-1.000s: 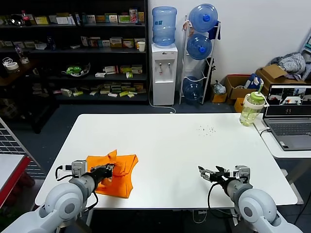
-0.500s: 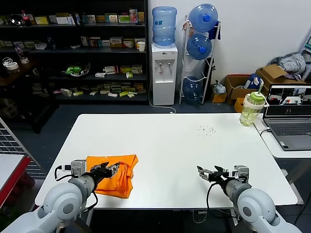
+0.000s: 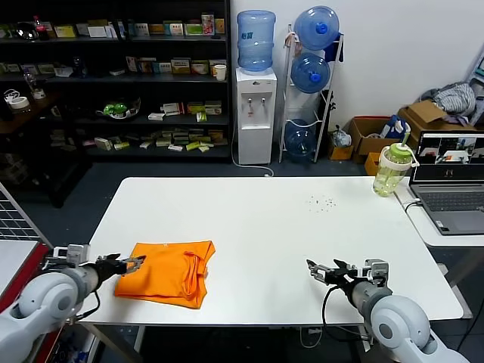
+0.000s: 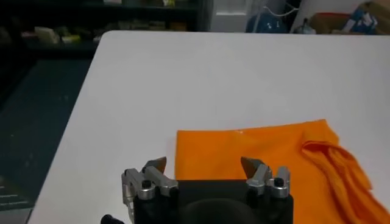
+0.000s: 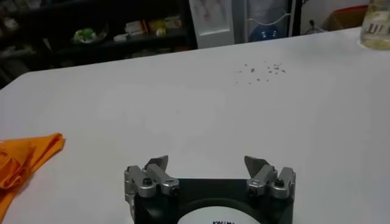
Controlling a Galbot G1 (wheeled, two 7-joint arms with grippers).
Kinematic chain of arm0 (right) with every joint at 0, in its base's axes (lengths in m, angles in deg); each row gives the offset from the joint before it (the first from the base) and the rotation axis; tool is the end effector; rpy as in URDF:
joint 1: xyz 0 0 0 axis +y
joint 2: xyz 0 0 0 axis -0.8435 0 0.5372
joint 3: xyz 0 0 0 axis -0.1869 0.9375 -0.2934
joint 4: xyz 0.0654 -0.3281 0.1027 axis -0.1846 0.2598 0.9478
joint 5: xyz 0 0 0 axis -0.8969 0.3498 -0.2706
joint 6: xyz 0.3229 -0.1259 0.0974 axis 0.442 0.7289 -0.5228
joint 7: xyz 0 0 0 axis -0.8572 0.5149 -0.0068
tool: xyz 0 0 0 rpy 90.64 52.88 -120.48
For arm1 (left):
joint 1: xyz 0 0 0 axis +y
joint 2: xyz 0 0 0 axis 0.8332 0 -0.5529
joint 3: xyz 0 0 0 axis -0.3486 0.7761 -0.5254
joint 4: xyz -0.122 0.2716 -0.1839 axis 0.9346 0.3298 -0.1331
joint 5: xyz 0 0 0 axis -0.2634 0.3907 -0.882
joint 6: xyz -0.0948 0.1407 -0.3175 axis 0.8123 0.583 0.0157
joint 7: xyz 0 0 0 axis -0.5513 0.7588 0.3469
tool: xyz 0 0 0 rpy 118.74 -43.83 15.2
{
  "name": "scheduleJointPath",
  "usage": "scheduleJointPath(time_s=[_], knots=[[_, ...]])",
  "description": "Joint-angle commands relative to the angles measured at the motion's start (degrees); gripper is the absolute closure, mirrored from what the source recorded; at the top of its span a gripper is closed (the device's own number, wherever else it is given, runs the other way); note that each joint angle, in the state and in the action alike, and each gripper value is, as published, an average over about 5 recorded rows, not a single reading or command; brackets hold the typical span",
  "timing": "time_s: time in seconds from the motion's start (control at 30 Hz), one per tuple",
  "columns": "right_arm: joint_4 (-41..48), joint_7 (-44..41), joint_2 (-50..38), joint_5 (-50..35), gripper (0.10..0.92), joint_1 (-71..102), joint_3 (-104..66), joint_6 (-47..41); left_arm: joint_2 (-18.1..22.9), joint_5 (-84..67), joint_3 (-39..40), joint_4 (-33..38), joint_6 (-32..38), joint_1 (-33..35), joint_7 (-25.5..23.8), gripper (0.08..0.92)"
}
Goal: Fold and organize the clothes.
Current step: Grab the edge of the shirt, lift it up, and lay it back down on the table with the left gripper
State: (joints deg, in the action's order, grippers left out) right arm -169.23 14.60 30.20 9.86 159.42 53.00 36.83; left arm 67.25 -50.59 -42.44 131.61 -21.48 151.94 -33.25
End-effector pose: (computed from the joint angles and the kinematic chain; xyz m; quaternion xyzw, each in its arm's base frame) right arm 0.2741 -0.0784 -0.2589 0.0883 -0.9349 -0.0657 0.3373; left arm 0.3172 0.2032 -0.2511 -0.0734 -0.9221 0.0093 0.3797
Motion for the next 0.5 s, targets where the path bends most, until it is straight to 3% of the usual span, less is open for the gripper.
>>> scheduleJointPath(time_s=[0.03,0.5], knots=[[-0.18,-0.01,-0.28,-0.07,0.203,0.09,-0.20,-0.02,-4.23,4.41,-0.85,-14.53,-0.45,-1.70,-23.68,0.177],[-0.23,0.18,-0.06,0.00,0.203,0.46,-0.23,-0.02,0.38,5.41,3.31,-13.83,-1.69,-6.05,-22.02,0.177]])
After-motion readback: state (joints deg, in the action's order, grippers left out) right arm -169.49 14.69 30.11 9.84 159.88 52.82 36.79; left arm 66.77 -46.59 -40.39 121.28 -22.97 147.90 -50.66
